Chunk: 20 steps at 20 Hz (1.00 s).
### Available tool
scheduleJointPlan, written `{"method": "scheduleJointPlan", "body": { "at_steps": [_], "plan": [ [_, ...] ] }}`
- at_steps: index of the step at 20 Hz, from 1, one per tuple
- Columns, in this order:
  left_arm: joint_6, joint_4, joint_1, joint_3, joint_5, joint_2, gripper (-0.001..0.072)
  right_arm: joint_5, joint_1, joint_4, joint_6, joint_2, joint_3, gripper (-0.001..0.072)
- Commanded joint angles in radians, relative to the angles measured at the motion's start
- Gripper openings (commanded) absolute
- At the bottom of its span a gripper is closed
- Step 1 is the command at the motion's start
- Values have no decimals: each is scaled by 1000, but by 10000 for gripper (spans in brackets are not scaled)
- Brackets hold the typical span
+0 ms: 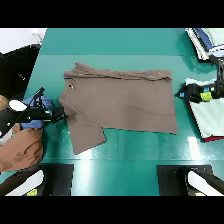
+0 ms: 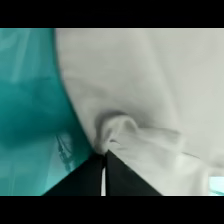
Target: Fold the shirts.
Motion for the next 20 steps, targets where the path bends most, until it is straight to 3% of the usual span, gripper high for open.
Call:
{"method": "scheduleJointPlan", "body": {
  "at_steps": [1, 3, 4, 8, 12, 14, 18, 19, 20],
  "plan": [
    [4, 5, 1, 58, -43, 53, 21, 24, -140, -78, 3, 70, -194, 365],
    [5, 3, 1, 76, -50, 85, 21, 16, -260, -104, 5, 123, -357, 396],
    [4, 3, 1, 79, -51, 94, 21, 14, -323, -101, 5, 142, -433, 470],
    [4, 3, 1, 80, -53, 93, 21, -46, -458, -30, 0, 163, -628, 436],
    [3, 3, 1, 80, -55, 93, 21, -192, -412, 73, -1, 163, -678, 424],
    [4, 3, 1, 80, -56, 93, 21, -252, -350, 100, 0, 155, -673, 331],
    [4, 4, 1, 80, -51, 93, 21, -333, -241, 157, 0, 58, -671, 302],
    [4, 4, 1, 80, -54, 94, 21, -350, -212, 167, -2, 41, -671, 252],
    [3, 4, 1, 80, -55, 94, 21, -358, -189, 177, -12, 32, -671, 118]
  ]
}}
